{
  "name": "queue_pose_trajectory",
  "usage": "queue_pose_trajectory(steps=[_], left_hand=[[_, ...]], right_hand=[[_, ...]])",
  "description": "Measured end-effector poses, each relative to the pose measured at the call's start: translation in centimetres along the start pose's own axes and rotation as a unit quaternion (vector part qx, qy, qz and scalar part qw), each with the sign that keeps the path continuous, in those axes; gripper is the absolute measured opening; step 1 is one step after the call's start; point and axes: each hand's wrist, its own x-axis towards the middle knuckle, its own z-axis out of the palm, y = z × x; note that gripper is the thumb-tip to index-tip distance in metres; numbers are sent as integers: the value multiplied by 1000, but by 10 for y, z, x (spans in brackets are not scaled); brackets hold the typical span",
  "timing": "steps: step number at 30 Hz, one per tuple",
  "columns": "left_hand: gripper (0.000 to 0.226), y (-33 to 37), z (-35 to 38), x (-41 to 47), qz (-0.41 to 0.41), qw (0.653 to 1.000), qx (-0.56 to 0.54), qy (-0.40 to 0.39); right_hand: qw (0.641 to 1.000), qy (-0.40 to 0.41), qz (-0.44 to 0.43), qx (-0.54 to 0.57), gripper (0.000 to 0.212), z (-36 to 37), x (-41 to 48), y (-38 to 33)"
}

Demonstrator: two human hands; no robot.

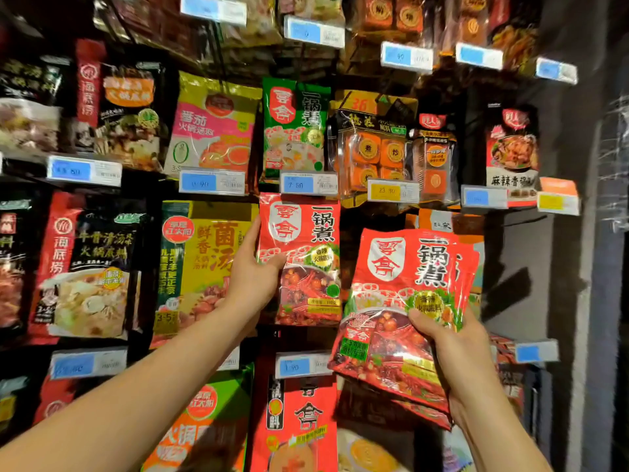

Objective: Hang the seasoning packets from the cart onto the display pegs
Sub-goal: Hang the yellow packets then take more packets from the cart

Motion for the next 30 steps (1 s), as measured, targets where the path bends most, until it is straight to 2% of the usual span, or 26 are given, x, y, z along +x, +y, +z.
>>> queue_pose_trajectory(steps=[12,26,30], left_hand=[[75,9,-3,11,-36,999,8,-26],[90,11,-2,16,-19,997,27,-74],[78,8,-5,19,-14,996,20,-82]], right_hand=[[1000,-3,2,-7,45,9,3,-2],[1000,2,9,-18,44,11,3,-4],[1000,4,8,-18,43,13,2,-4]])
